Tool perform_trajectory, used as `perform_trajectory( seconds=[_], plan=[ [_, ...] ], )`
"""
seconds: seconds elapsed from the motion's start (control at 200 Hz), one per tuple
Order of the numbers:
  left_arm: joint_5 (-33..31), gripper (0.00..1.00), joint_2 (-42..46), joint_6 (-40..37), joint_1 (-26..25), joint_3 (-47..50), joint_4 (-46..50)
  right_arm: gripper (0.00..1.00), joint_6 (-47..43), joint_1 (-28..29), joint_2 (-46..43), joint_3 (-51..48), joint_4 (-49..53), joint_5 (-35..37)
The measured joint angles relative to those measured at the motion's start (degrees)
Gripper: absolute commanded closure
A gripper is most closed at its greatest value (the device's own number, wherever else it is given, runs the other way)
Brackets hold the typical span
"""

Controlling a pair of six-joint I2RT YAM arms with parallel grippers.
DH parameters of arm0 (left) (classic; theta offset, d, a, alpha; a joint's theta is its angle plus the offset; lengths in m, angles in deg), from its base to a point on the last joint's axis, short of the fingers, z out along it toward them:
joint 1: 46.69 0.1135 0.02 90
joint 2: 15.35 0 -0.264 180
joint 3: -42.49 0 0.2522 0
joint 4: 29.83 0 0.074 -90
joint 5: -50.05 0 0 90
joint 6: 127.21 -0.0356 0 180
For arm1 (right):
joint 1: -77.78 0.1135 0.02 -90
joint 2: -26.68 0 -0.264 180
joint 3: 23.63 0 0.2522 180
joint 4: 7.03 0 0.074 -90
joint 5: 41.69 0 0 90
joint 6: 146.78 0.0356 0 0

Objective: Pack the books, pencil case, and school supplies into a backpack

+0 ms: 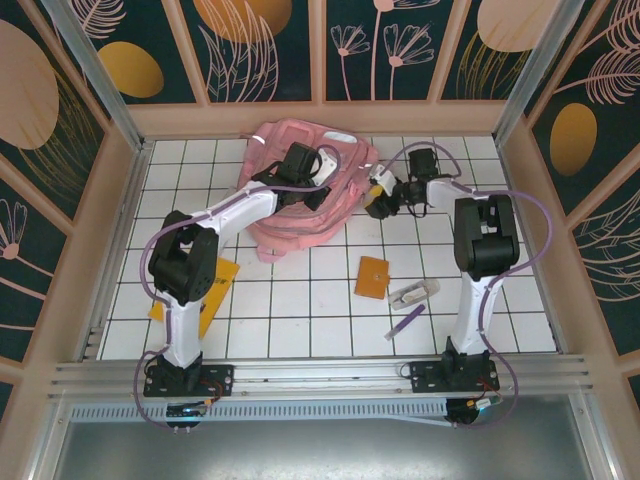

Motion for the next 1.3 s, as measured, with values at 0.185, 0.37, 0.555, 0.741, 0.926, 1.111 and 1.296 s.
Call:
perform_trajectory(
  seconds=[0.185, 0.37, 0.555, 0.741, 0.926, 1.111, 1.296],
  plan=[
    [2.8, 1.00, 2.6, 0.9, 0.5, 1.4, 0.0, 0.55, -0.2, 1.4, 0.0, -4.2, -5.3, 0.4],
    [5.3, 1.00, 3.5, 1.9, 1.1, 1.9, -0.1, 0.87, -0.4, 1.3, -0.1, -8.9, -12.6, 1.6],
    [6.8, 1.00, 4.3, 3.0, 1.6, 3.4, -0.8, 1.00, 0.3, 0.6, -2.9, -15.8, -20.4, 1.6],
    [6.9, 1.00, 4.9, 4.3, 1.9, 3.5, -1.9, 0.82, 2.5, -0.8, -6.3, -19.0, -25.7, 0.1],
    [8.4, 1.00, 5.4, 6.0, 2.4, 3.7, -2.6, 0.63, 7.2, -1.1, -6.8, -20.8, -31.2, -0.5],
    [10.3, 1.00, 5.5, 7.8, 2.4, 4.7, -3.6, 0.60, 8.9, -1.0, -6.8, -21.0, -33.0, -0.5],
    [11.2, 1.00, 5.5, 10.2, 2.4, 4.9, -5.0, 0.66, 9.0, -0.9, -6.8, -21.0, -33.1, -0.5]
  ],
)
